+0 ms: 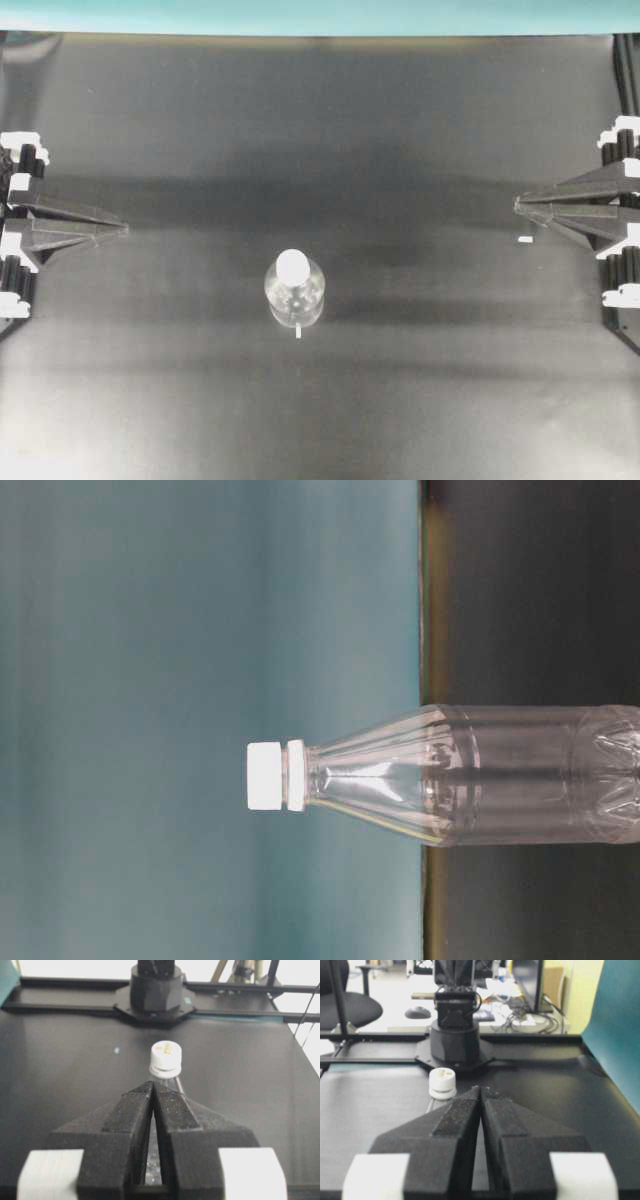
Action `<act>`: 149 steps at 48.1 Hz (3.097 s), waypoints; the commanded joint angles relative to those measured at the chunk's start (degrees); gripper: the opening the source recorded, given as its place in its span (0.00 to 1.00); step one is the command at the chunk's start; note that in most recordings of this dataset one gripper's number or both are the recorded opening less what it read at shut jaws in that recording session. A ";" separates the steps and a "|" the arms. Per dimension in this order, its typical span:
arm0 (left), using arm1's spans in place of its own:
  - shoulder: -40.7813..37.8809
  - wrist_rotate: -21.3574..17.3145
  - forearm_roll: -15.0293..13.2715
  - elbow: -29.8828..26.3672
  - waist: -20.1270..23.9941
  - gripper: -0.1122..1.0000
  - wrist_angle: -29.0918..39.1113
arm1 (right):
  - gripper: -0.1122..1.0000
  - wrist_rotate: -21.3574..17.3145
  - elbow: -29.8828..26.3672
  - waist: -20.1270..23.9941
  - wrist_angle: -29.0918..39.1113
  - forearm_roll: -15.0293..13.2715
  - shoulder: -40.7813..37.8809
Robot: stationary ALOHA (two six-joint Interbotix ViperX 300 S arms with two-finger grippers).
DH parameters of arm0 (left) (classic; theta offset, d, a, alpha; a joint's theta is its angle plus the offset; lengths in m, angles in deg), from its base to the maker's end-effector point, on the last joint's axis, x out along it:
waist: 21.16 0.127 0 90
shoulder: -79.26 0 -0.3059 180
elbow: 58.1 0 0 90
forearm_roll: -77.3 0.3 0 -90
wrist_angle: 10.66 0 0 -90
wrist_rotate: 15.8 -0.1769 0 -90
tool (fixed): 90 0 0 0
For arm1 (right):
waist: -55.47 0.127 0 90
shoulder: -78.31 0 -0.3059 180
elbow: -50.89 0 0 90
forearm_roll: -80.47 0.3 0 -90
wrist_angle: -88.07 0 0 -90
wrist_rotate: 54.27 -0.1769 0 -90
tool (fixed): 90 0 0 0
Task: Open the bottle cap by holding the bottle with the left arm and twisting the cap with the right arm.
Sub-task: 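Move the left gripper to the clear bottle and close around its body, then swing the right gripper over toward the bottle's white cap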
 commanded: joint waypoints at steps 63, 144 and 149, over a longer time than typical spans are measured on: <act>-48.96 4.13 2.46 -20.13 -0.53 0.96 -28.83 | 0.10 -4.13 -5.80 -1.93 15.29 2.64 -3.25; -71.81 4.57 2.37 -20.39 -2.02 0.84 -29.00 | 0.10 -23.29 -23.55 -0.35 53.70 4.83 -14.06; -71.81 4.57 2.46 -20.65 -2.02 0.84 -29.09 | 0.10 -27.16 -29.27 -0.35 60.64 5.01 -19.42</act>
